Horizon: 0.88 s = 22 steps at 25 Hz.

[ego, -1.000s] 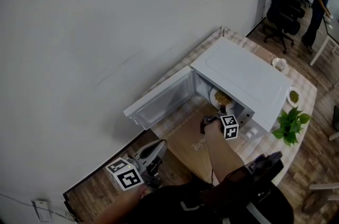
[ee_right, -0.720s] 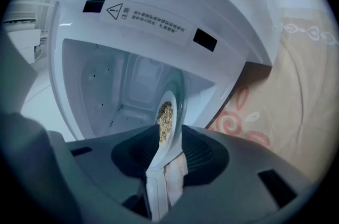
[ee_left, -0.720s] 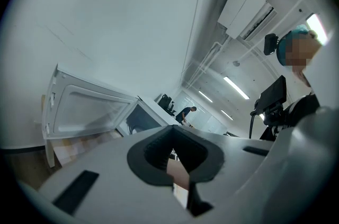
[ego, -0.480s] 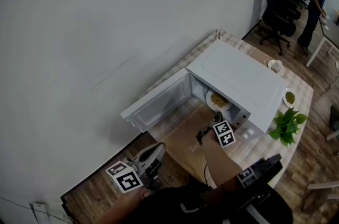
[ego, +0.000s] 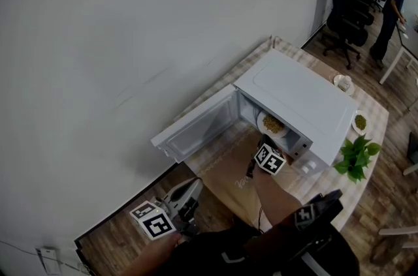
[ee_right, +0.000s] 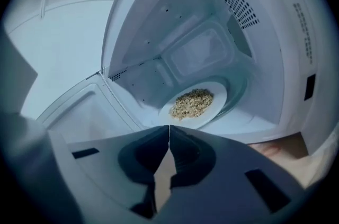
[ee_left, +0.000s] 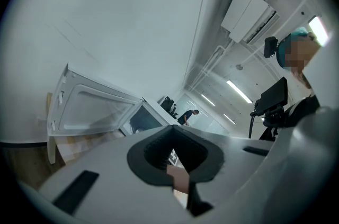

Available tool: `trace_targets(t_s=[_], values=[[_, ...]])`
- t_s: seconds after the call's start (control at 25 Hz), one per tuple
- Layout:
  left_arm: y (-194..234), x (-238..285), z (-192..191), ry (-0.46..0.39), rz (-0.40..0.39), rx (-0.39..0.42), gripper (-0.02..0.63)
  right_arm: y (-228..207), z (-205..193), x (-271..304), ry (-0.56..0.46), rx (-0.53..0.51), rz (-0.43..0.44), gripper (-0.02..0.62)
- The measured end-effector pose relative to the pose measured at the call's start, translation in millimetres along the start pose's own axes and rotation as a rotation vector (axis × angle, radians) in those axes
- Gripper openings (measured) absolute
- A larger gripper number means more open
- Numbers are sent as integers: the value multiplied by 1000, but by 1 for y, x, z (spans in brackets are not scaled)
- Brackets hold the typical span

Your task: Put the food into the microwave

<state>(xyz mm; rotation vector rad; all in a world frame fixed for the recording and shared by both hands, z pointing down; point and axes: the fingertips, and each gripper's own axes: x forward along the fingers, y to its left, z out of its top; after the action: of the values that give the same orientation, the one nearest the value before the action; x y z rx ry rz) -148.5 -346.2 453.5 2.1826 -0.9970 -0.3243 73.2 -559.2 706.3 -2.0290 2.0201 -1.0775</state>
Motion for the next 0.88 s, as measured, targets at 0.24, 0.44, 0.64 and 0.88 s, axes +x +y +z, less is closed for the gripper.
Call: trace_targets(t_s=[0.24,0.44,0.64,0.88], values=[[5,-2,2,-8,11,-4,8,-4,5,9,1,-12,-13,9],[8,-3,3,-8,18,-6,8,-11,9,14,-2,3,-34,9],[11,-4,4,-9,25,-9,8,-11,13,19,-12,21,-25,9],[11,-8,3,-7,30,-8,8,-7,14,21,-3,18,-15,9]])
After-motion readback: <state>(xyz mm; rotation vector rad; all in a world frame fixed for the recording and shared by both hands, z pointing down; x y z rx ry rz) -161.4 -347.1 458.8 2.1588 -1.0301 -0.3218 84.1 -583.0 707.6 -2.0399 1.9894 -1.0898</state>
